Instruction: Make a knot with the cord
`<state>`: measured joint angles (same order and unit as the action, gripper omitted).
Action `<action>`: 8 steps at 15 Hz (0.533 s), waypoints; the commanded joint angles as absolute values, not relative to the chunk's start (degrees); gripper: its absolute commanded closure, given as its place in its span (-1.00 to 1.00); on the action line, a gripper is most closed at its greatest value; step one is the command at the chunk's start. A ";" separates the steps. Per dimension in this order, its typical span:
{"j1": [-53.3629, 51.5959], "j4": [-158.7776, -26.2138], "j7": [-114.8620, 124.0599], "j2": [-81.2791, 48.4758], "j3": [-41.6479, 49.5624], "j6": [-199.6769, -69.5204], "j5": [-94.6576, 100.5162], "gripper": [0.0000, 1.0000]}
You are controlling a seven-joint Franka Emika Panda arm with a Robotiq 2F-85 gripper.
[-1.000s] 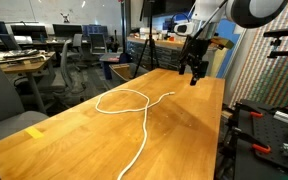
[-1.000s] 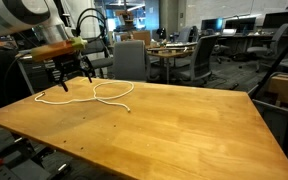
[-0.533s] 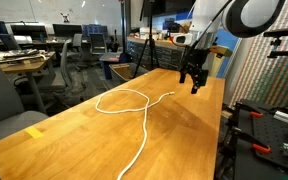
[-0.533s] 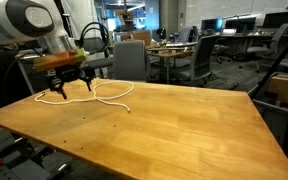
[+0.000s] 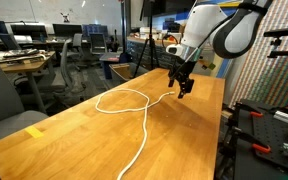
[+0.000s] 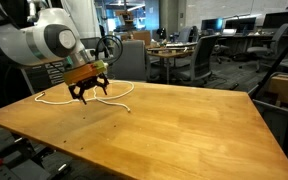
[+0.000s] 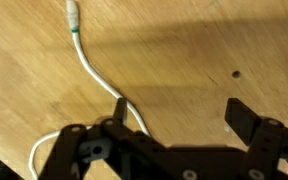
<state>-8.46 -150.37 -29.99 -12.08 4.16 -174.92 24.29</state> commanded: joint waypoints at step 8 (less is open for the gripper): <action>-13.94 -140.67 -27.02 -23.33 15.73 -176.03 32.50 -1.00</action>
<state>-12.06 -145.42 -28.31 -17.84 12.48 -175.42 30.39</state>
